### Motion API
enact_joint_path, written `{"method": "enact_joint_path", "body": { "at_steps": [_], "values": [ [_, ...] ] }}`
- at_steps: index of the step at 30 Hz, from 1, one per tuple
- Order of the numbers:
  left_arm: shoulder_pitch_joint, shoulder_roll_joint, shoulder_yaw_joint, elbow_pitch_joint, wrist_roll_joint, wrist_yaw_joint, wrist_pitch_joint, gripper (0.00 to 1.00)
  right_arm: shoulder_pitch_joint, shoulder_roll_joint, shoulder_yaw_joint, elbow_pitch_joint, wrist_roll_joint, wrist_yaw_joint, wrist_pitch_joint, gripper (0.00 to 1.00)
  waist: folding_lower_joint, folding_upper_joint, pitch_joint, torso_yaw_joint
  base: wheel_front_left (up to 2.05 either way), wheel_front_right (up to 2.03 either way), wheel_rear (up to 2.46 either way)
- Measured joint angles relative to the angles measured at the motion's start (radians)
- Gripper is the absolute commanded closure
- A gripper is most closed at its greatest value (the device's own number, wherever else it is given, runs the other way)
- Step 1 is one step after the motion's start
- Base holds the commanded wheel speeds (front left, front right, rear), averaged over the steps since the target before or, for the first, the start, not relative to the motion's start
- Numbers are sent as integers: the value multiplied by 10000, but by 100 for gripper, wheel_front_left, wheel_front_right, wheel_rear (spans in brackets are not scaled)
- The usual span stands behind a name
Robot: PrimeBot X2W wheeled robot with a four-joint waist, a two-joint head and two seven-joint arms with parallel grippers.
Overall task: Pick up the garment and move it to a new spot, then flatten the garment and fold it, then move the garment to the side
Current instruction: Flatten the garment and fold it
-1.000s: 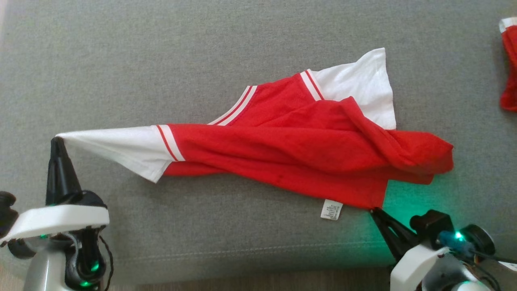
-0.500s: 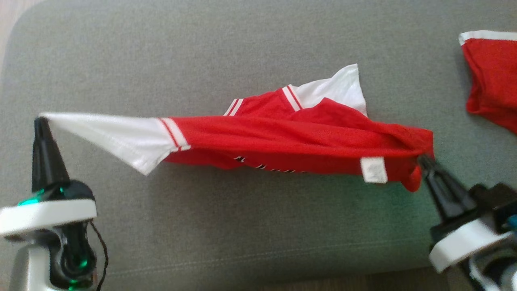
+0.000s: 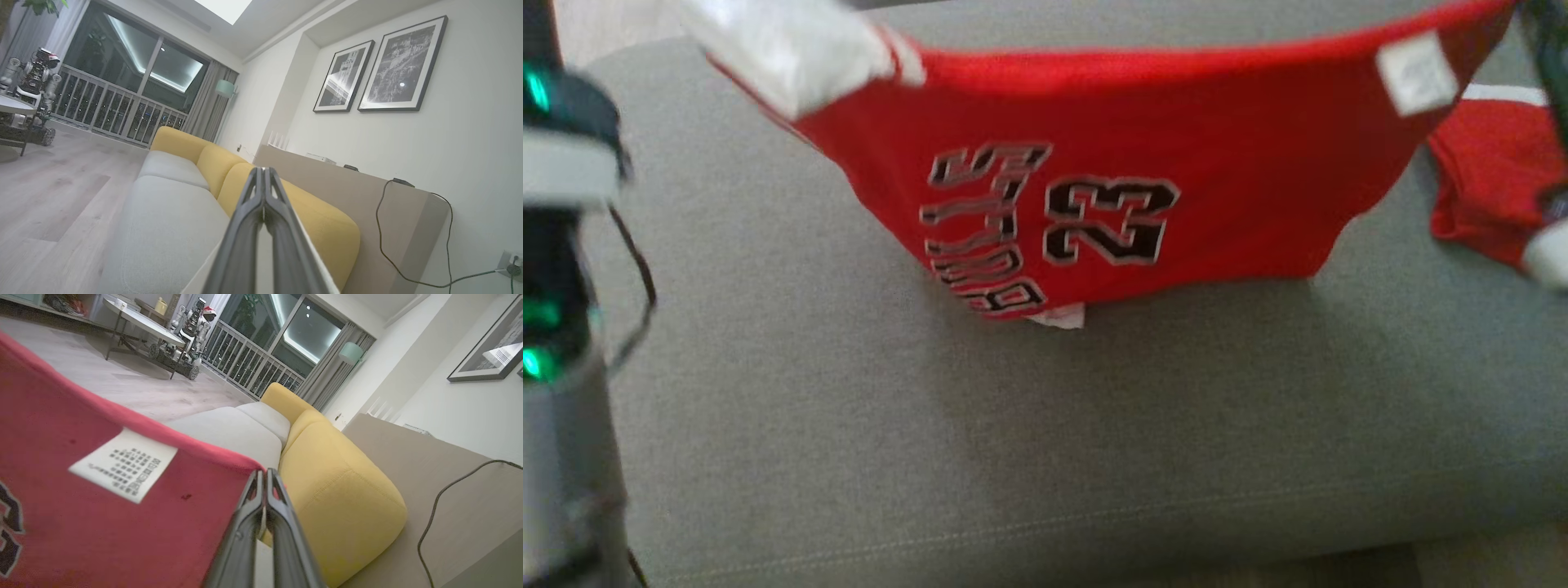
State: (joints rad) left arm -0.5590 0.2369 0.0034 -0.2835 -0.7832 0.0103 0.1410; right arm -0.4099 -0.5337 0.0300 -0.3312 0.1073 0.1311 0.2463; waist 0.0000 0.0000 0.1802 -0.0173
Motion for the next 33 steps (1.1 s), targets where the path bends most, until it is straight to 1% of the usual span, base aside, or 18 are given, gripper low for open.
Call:
{"method": "enact_joint_path", "body": {
  "at_steps": [2,5,8,9,11,14,17,19,20,22,25,27,30,33],
  "values": [
    [-947,169,-151,497,-155,92,598,100,-1072,-274,374,669,272,0,105,100,0,0,158,-19,0,0,0],
    [-2471,384,-242,1607,-230,167,1104,100,-2994,-349,1164,2025,418,0,132,100,0,0,488,-73,0,0,0],
    [-4037,662,-339,3070,42,134,1162,100,-5053,-242,2159,3643,420,2,29,100,0,0,884,-140,0,0,0],
    [-4037,662,-339,3070,42,134,1162,100,-5053,-242,2159,3643,420,2,29,100,0,0,884,-140,0,0,0],
    [-5157,867,-529,4232,495,-56,924,100,-6482,21,2648,4851,251,2,-278,100,0,0,1218,-172,0,0,0],
    [-6776,1005,-711,5718,1260,-374,-52,100,-8446,688,2907,6598,-426,2,-1152,100,0,0,1773,-232,0,0,0],
    [-8269,1145,-926,6855,2021,-665,-1377,100,-9936,1336,2738,7967,-1396,2,-2280,100,0,-1,2359,-317,0,0,0],
    [-9117,1235,-1085,7292,2399,-930,-2326,100,-10599,1626,2418,8623,-2069,2,-2991,100,1,-1,2733,-376,0,0,0],
    [-9875,1285,-1198,7574,2594,-1114,-3218,100,-11090,1751,1925,9010,-2872,2,-3689,100,1,-1,3122,-418,0,0,0],
    [-10372,1283,-1198,7620,2594,-1266,-3783,100,-11439,1766,1360,9120,-3756,2,-4337,100,1,-1,3494,-411,0,0,0],
    [-10303,1189,-1204,7451,2115,-1348,-3983,100,-11563,1766,792,9402,-4520,2,-4757,100,2,-1,3935,-274,0,0,0],
    [-9589,1177,-1457,7125,1674,-1348,-3990,100,-11308,1795,635,9676,-4732,2,-4865,100,3,-1,4095,-78,0,0,0],
    [-7673,1174,-1616,6345,943,-1350,-3990,100,-10383,1839,533,9948,-4784,2,-4949,100,1,-1,4215,228,0,0,0],
    [-5400,1147,-1728,5630,382,-1348,-3988,100,-9170,1847,489,10249,-4744,4,-4987,100,2,-1,4207,416,0,0,0]
  ]
}}
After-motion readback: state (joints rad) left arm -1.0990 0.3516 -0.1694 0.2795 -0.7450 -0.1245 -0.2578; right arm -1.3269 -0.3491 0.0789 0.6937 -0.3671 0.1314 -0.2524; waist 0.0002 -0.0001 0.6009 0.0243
